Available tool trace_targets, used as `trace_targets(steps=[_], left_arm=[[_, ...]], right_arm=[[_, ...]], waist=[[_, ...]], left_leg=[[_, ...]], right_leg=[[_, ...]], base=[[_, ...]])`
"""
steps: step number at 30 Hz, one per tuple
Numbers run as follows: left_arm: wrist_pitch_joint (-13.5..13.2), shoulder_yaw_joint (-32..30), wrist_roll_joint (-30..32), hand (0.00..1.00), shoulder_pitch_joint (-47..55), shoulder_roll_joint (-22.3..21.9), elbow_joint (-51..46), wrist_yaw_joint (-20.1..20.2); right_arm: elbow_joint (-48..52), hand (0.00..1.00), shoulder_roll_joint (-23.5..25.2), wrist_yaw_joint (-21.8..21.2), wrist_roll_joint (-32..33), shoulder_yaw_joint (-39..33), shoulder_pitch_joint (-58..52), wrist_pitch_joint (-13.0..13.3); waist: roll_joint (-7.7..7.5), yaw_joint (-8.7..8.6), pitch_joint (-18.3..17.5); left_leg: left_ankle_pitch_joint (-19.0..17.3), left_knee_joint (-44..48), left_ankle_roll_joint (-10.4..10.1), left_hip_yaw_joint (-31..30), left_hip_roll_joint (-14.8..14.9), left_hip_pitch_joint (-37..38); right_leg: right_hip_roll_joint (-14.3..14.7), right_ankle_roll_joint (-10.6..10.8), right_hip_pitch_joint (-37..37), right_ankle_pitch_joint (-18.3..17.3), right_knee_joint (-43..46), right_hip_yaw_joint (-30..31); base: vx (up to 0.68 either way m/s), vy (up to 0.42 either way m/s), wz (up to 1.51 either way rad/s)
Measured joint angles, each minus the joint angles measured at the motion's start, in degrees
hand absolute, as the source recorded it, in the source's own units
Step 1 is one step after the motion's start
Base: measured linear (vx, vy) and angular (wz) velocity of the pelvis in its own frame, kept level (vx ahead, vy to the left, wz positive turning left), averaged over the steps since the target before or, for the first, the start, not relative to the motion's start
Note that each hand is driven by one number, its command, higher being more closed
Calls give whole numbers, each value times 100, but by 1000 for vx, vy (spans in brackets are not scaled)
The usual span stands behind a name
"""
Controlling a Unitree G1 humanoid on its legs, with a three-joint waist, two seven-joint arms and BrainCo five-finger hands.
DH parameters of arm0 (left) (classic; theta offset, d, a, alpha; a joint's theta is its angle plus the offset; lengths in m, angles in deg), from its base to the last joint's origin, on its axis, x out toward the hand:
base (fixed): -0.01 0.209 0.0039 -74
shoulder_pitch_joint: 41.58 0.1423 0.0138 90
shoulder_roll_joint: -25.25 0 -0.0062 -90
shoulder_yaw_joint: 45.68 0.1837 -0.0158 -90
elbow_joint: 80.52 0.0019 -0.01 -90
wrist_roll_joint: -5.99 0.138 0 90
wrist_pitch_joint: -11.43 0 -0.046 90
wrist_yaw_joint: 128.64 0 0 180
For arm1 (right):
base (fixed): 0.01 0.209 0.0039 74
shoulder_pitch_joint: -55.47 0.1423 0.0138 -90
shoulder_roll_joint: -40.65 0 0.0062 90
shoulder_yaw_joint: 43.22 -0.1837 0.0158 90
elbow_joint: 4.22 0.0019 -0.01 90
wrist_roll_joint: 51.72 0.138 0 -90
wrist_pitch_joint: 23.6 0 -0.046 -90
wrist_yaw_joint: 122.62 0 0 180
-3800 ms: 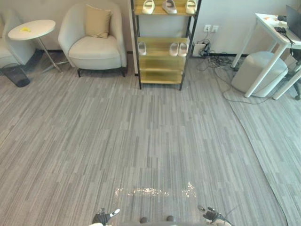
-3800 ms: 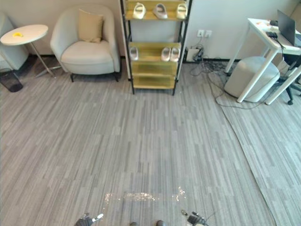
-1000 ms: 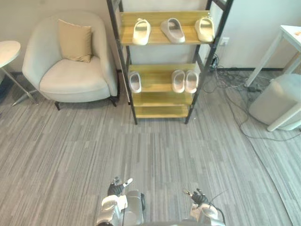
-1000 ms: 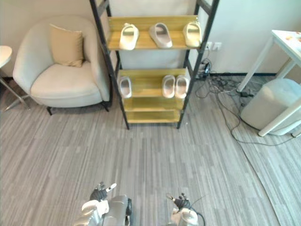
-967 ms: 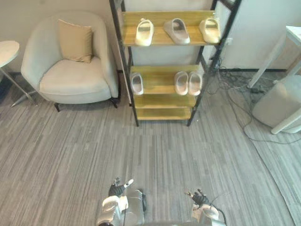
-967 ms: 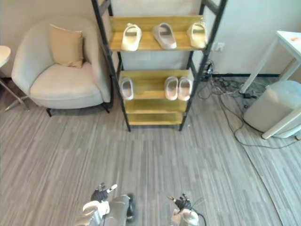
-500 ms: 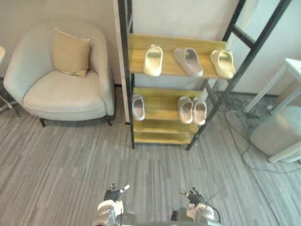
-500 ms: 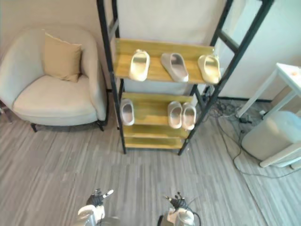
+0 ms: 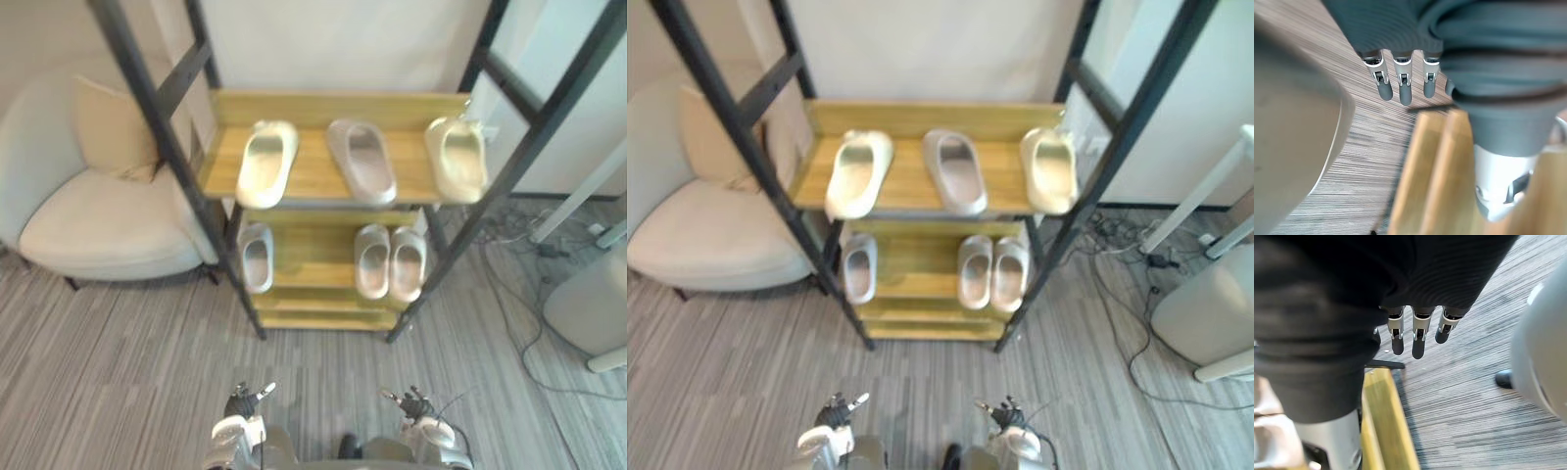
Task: Organize the slippers on the shoe rack
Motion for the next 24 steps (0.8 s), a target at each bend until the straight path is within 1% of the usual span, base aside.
trace_targets(steps=[2,3,4,5,6,10,11,12,13,14,15,16,17,19,20,21,22,24], left_arm=[[-1,41,-1,0,0,-68,-38,-2],[2,136,0,0,5,-106,-33,-1],[2,210,3,0,-33,-92,-15,21],[-5,203,-1,0,-45,-32,8,13],[-5,202,-1,0,-47,59,10,7],[-1,178,1,0,4,129,90,7],[0,177,0,0,3,139,91,9],[0,172,0,0,4,139,90,11],[2,143,0,0,3,131,97,13],[4,136,1,0,5,146,120,14],[7,138,1,0,5,171,143,17],[6,138,1,0,14,192,162,13],[2,134,0,0,34,202,187,1],[-8,133,0,0,96,202,181,0],[-5,128,0,0,119,204,182,-3],[-5,123,1,0,128,209,181,-2],[-10,91,2,0,129,236,182,-3],[-3,12,0,0,173,231,266,-6]], right_arm=[[12,0,15,5,-1,18,-15,0],[14,0,0,13,-3,19,-21,0],[-2,0,13,18,-5,21,-5,-8],[-1,0,75,16,-6,54,-14,-25],[-8,0,174,7,-15,90,-58,-34],[-11,0,190,-11,-18,222,-109,-43],[-22,0,176,-16,-31,297,-116,-44],[-35,0,178,-21,-63,297,-119,-46],[-39,0,176,-22,-85,298,-118,-51],[7,0,174,-23,-185,298,-114,-45],[26,0,182,-23,-217,296,-122,-31],[27,0,184,-25,-219,291,-159,-14],[17,0,188,-34,-219,290,-235,2],[11,0,187,-36,-221,291,-252,4],[8,0,181,-35,-222,292,-255,11],[-6,0,183,-37,-222,297,-268,6],[-55,0,185,-47,-223,307,-282,-2],[-144,0,137,-46,-228,302,-292,-18]], waist=[[43,24,-25],[93,24,-59],[89,38,-61],[-109,70,-70],[-260,109,-90],[-310,135,-170],[-326,147,-162],[-329,148,-158],[-314,153,-155],[-307,153,-151],[-351,143,-172],[-354,129,-179],[-417,155,-269],[-395,176,-307],[-377,148,-351],[-408,150,-378],[-500,154,-458],[-466,166,-682]], left_leg=[[80,-1373,72,173,-143,-33],[431,-2165,108,186,-252,-16],[499,-2462,157,231,-307,57],[584,-2754,228,316,-459,207],[604,-2973,282,429,-597,397],[549,-3279,372,563,-759,778],[492,-3337,431,585,-792,804],[440,-3348,445,593,-800,817],[382,-3349,483,589,-801,818],[360,-3348,510,583,-809,828],[345,-3344,533,537,-856,870],[325,-3320,567,490,-887,944],[311,-3286,570,393,-916,997],[301,-3286,535,297,-909,1020],[317,-3288,498,213,-896,1011],[312,-3287,459,182,-919,1003],[303,-3286,400,152,-981,944],[417,-3506,260,130,-940,901]], right_leg=[[-9,106,146,-21,-177,44],[10,203,144,-79,-156,64],[8,286,163,-137,-131,135],[-127,337,146,-110,-136,212],[-297,349,215,-113,-139,282],[-477,468,315,-73,-4,425],[-539,596,205,-136,222,426],[-567,665,109,-179,419,430],[-595,760,-88,-236,838,447],[-653,801,-438,-260,1611,485],[-719,835,-696,-239,2207,527],[-803,837,-913,-288,2688,556],[-912,798,-934,-490,2811,606],[-1012,795,-937,-597,2659,672],[-1071,781,-923,-546,2275,790],[-1120,781,-885,-366,1861,843],[-1216,890,-850,-149,1433,876],[-1164,931,-675,-185,786,791]], base=[[288,117,-21],[319,175,-1],[304,160,5],[319,155,2],[321,163,-4],[169,117,-10],[79,69,-7],[19,28,-10],[-38,53,-11],[-38,60,2],[11,62,23],[112,-5,54],[113,-18,48],[62,-35,35],[51,-52,31],[60,-96,26],[52,-120,15],[84,-222,-9]])
